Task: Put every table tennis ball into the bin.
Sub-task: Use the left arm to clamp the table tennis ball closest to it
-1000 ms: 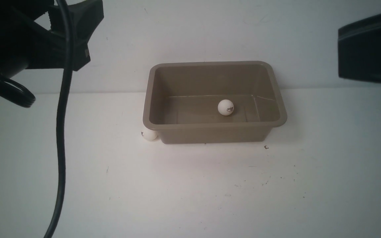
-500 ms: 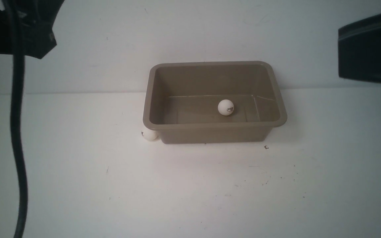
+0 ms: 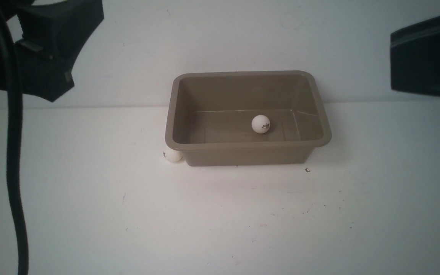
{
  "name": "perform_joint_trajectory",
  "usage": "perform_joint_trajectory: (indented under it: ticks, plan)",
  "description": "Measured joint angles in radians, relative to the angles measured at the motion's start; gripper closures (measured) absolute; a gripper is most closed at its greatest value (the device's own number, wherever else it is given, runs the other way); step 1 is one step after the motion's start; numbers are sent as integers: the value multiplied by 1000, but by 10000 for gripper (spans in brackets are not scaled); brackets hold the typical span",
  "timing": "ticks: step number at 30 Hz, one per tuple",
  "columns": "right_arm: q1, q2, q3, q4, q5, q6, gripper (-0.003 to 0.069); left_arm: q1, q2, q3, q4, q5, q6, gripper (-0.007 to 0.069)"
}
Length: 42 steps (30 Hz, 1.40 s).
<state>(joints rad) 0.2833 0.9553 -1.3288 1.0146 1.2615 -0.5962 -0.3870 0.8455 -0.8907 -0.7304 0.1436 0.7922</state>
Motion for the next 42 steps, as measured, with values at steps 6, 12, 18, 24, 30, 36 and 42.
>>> perform_joint_trajectory:
  ticks: [6,12,18,24,30,36,42]
  plan:
    - [0,0,0,0,0,0,435,0,0,0,-22,87,0,90]
    - [0,0,0,22,0,0,435,0,0,0,-52,167,17,90]
    - [0,0,0,40,-1,-8,435,0,0,0,-79,247,25,90]
    - [0,-31,0,-13,0,-166,435,0,0,0,-154,297,41,90]
    - [0,-95,0,-57,6,-276,435,0,1,0,-234,292,110,90]
    - [0,-100,0,-87,9,-284,435,0,1,0,-259,290,133,90]
    - [0,-100,0,-87,10,-285,435,0,1,0,-286,285,141,90]
